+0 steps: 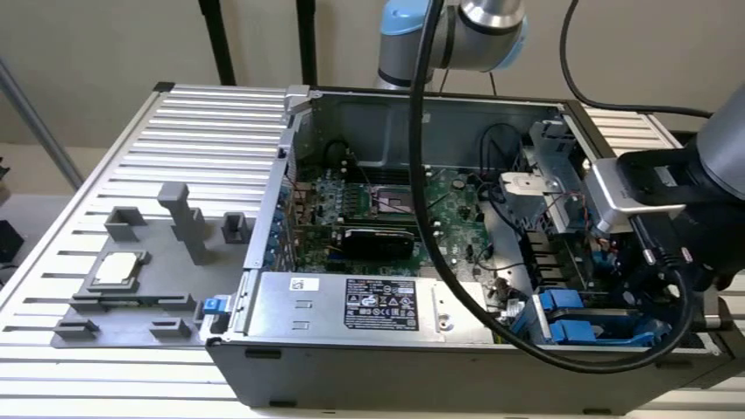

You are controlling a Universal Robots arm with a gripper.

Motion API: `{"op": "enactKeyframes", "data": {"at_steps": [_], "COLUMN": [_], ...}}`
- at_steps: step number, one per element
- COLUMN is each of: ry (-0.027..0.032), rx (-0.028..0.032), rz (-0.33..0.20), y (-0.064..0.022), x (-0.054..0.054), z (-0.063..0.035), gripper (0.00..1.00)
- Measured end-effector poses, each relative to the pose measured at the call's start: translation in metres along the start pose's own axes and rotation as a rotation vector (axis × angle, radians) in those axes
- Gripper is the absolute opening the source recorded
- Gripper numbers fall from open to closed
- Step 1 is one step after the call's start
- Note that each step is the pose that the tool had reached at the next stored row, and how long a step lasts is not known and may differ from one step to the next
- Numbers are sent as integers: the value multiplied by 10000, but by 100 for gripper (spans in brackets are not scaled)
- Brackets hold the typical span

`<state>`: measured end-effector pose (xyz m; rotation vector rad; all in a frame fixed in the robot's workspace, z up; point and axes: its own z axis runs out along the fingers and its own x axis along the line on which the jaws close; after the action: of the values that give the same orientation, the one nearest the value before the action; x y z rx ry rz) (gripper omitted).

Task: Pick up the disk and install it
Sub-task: 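Insert the first disk wire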

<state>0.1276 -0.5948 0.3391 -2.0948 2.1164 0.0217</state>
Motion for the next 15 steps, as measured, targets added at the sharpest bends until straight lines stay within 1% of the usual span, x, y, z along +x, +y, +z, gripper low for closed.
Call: {"op": "enactKeyframes", "data": {"at_steps": [4,7,9,12,15], "ry": [28,74,120,212,291], "rx": [43,70,88,118,165], "rz": [65,69,64,55,44], "y": [2,13,23,32,36], "x": [-27,-45,-49,-58,-84], "z": [6,7,7,7,10], "gripper": [0,0,0,0,0]}}
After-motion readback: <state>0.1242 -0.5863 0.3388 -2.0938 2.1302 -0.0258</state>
